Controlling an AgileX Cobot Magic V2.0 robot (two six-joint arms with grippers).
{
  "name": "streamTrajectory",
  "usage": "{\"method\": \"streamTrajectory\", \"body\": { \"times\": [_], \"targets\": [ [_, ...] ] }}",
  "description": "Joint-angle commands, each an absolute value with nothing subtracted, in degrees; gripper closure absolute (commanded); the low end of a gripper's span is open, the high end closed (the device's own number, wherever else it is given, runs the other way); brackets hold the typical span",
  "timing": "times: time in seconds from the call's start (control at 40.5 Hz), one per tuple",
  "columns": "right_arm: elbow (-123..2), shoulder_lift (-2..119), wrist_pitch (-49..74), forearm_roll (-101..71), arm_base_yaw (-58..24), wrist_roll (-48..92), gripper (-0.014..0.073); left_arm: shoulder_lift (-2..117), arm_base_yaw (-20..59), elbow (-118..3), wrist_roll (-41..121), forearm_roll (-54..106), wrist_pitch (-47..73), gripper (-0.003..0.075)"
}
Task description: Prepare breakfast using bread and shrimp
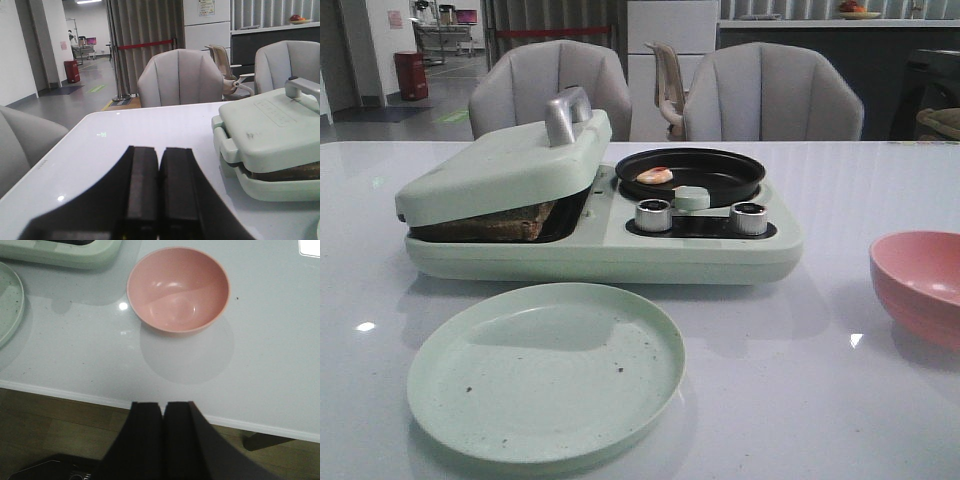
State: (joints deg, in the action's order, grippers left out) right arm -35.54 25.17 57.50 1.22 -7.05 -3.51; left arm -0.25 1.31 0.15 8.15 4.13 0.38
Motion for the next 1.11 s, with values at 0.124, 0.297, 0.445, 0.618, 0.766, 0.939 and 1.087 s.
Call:
{"method": "streamTrajectory", "body": {
  "times": [0.124,0.297,0.445,0.618,0.766,0.939,1.087],
  "targets": [
    [-36.9,25.5,54.0,1.4,-7.0,-3.5,0.0560,-1.4,1.5,0.4,7.9,4.7,-5.1,0.0619],
    [-36.9,25.5,54.0,1.4,-7.0,-3.5,0.0560,-1.4,1.5,0.4,7.9,4.7,-5.1,0.0619],
    [-36.9,25.5,54.0,1.4,-7.0,-3.5,0.0560,-1.4,2.3,0.4,7.9,4.7,-5.1,0.0619],
    [-36.9,25.5,54.0,1.4,-7.0,-3.5,0.0560,-1.4,2.5,0.4,7.9,4.7,-5.1,0.0619],
    [-36.9,25.5,54.0,1.4,-7.0,-3.5,0.0560,-1.4,2.5,0.4,7.9,4.7,-5.1,0.0619],
    [-36.9,25.5,54.0,1.4,-7.0,-3.5,0.0560,-1.4,2.5,0.4,7.9,4.7,-5.1,0.0619],
    [-36.9,25.5,54.0,1.4,-7.0,-3.5,0.0560,-1.4,2.5,0.4,7.9,4.7,-5.1,0.0619]
  ]
}}
